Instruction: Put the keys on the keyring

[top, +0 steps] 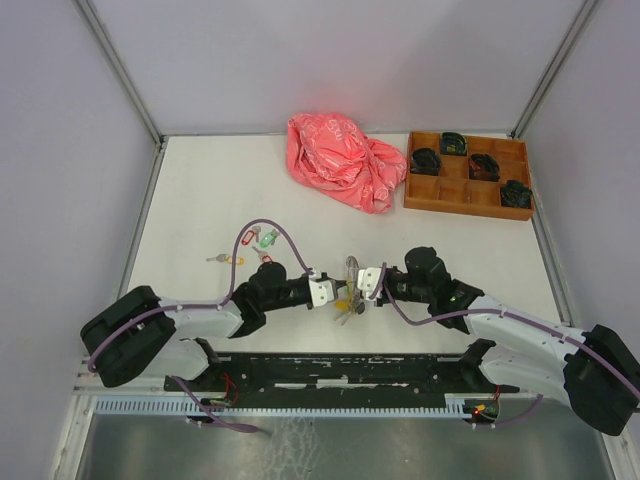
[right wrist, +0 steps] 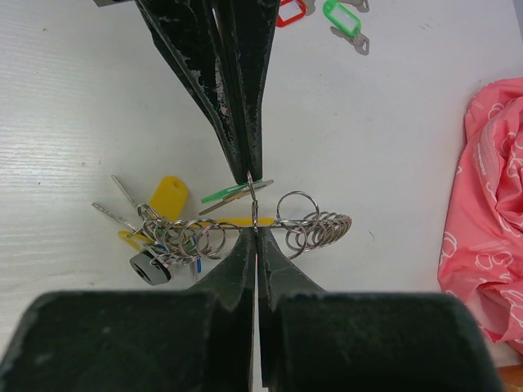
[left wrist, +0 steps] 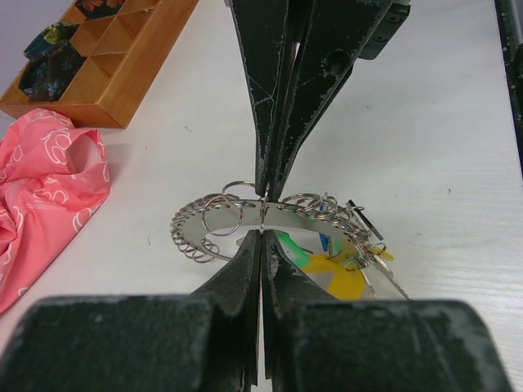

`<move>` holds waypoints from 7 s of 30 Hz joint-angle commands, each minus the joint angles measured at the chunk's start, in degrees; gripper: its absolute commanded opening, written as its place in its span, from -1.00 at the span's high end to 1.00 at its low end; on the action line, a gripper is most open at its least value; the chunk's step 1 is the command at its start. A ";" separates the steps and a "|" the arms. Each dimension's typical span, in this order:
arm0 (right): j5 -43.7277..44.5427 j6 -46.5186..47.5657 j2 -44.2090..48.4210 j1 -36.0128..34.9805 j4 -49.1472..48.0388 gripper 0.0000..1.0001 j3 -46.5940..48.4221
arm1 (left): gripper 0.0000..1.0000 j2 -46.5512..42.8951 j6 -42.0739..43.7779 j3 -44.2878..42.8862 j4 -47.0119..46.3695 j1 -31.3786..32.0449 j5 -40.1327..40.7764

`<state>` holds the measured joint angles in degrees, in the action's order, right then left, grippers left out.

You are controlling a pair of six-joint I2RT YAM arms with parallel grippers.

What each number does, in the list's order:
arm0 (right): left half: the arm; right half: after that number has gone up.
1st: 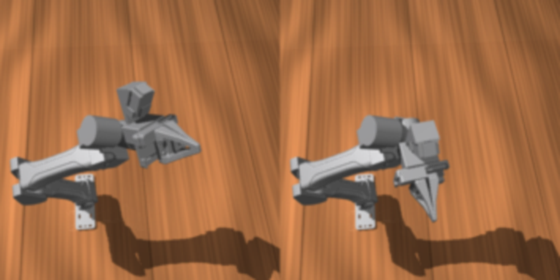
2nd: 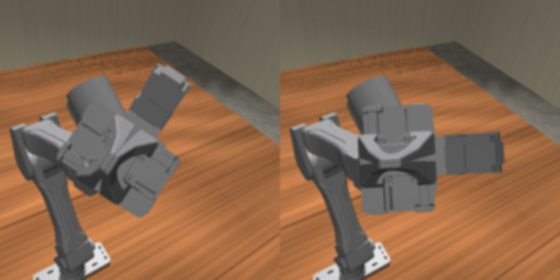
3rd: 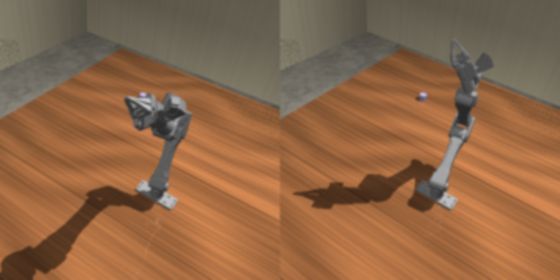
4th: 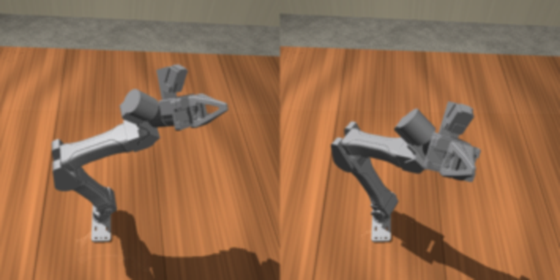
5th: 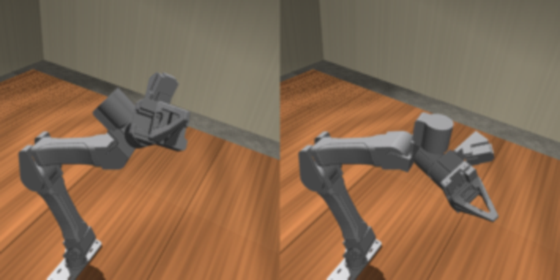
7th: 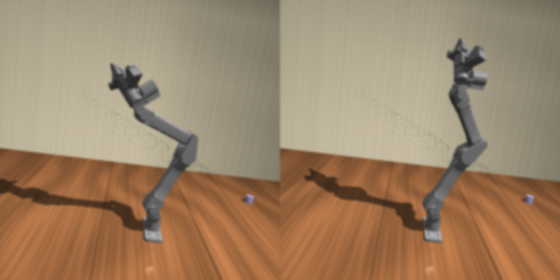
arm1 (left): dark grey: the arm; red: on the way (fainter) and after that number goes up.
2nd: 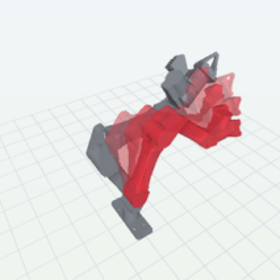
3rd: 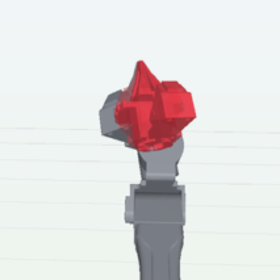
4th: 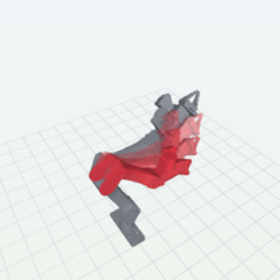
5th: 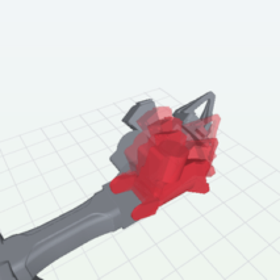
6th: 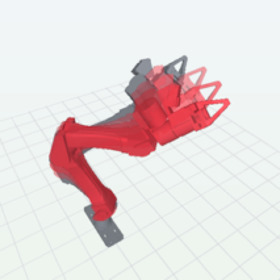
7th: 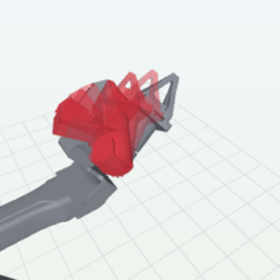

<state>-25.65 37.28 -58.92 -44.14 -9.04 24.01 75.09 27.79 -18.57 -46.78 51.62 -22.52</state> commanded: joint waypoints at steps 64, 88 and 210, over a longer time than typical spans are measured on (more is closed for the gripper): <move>0.04 -19.33 4.61 -1.06 -35.26 0.99 -10.90 | 0.95 -0.33 -27.33 -1.43 -3.97 -5.43 -10.05; -1.08 -4.87 2.46 -1.03 6.64 0.24 4.77 | 0.95 -1.94 -22.00 -6.57 11.12 -5.36 -7.30; -5.00 -20.75 -8.69 1.42 -22.35 0.99 -2.55 | 0.95 -0.20 -33.85 -7.36 23.49 -7.24 0.08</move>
<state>-31.22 20.67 -69.43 -43.00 -20.45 23.33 75.22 -2.83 -26.39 -23.03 44.95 -24.47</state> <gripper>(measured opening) 0.015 0.033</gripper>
